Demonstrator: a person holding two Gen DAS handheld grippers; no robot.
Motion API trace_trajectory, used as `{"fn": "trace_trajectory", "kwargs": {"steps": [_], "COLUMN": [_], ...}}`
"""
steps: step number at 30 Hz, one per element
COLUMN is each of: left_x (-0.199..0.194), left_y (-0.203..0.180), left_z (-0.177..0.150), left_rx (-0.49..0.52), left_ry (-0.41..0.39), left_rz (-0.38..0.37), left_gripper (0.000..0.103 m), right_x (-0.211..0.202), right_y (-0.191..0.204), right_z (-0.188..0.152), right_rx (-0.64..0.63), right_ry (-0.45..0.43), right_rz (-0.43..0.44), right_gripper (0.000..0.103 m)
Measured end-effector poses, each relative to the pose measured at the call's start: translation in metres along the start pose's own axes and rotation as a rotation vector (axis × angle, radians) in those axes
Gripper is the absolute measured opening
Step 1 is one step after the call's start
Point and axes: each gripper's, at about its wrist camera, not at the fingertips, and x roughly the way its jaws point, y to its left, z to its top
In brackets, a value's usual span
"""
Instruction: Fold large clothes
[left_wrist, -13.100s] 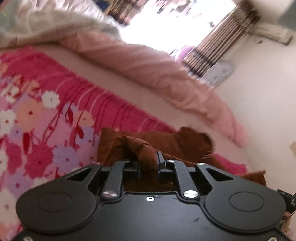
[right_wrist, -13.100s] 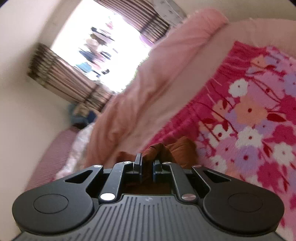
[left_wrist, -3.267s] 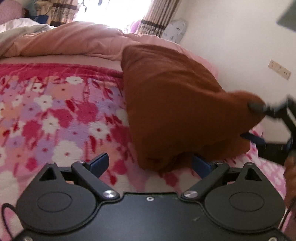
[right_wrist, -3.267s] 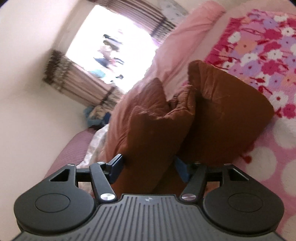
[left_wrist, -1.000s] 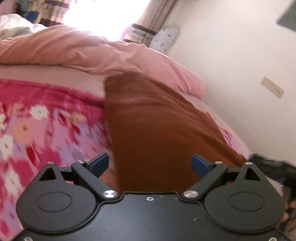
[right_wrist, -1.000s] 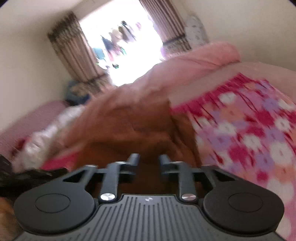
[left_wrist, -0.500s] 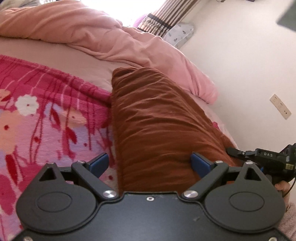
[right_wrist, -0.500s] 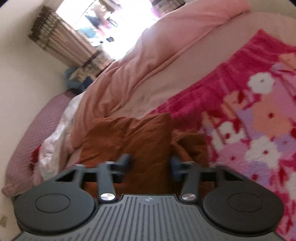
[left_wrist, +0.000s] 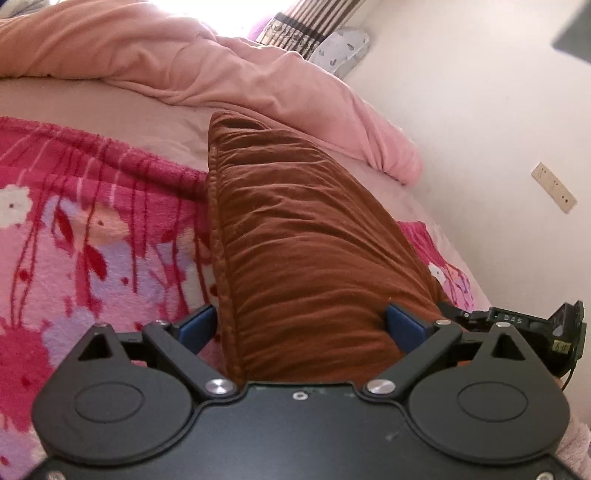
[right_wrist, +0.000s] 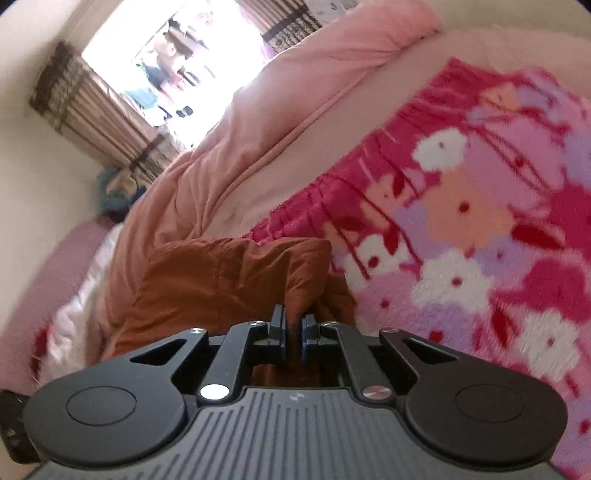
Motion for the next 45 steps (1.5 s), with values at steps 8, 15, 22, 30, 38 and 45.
{"fn": "trace_trajectory", "kwargs": {"steps": [8, 15, 22, 30, 38, 45], "left_x": [-0.096, -0.13, -0.09, -0.08, -0.089, -0.084], "left_y": [-0.012, -0.015, -0.021, -0.026, -0.017, -0.003], "left_z": [-0.043, -0.123, -0.135, -0.124, -0.123, -0.131], "left_rx": [0.191, 0.202, 0.185, 0.135, 0.197, 0.211], "left_ry": [-0.084, -0.062, -0.018, -0.046, -0.052, -0.015], "left_rz": [0.062, 0.091, 0.157, 0.178, 0.223, 0.231], "left_gripper": [0.095, 0.093, 0.071, 0.033, 0.043, 0.055], "right_x": [-0.083, -0.149, -0.125, -0.104, -0.115, -0.079], "right_y": [0.018, -0.002, -0.005, 0.016, 0.018, -0.028], "right_z": [-0.016, -0.084, -0.102, -0.095, -0.096, -0.114], "right_rx": [-0.026, 0.075, 0.157, 0.127, 0.081, 0.203], "right_ry": [-0.126, -0.154, -0.095, -0.165, -0.216, -0.161], "right_rz": [0.031, 0.054, 0.112, 0.074, 0.092, 0.111], "right_gripper": [0.056, 0.061, 0.061, 0.041, 0.017, 0.017]}}
